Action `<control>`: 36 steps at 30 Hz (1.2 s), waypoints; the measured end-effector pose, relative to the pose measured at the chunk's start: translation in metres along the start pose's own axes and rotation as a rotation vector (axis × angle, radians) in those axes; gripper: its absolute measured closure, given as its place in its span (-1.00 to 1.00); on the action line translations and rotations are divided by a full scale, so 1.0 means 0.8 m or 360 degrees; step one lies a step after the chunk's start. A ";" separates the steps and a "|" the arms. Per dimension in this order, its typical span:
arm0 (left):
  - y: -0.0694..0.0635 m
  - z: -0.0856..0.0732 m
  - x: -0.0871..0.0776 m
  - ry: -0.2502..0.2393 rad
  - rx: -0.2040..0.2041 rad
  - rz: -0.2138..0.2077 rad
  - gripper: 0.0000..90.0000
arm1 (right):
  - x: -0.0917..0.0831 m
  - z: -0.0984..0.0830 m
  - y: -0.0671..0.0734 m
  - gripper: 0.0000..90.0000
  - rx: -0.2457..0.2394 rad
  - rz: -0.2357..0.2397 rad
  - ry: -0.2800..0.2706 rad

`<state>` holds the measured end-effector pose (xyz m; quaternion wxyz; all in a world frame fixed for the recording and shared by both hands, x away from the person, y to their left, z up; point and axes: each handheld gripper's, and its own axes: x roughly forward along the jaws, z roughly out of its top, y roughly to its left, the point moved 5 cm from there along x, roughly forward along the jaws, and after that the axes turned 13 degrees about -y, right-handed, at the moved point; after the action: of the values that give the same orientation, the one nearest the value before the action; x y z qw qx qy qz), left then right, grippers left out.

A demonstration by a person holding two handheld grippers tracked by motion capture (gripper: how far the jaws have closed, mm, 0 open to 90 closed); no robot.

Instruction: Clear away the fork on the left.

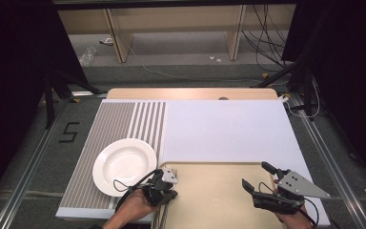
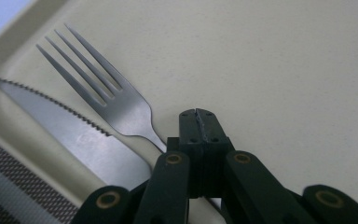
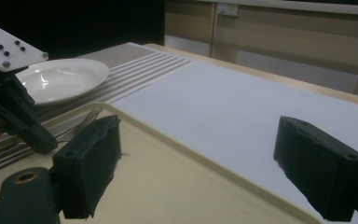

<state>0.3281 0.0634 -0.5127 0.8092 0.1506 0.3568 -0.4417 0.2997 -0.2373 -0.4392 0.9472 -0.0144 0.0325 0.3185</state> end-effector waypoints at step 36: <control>0.037 0.018 -0.075 -0.0496 -0.0233 0.0142 -0.41 | 0.001 0.000 0.000 -0.65 -0.0002 0.0004 -0.0007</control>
<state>0.3376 0.1091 -0.4621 0.8824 0.0367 0.2514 -0.3960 0.3001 -0.2367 -0.4390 0.9469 -0.0143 0.0301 0.3198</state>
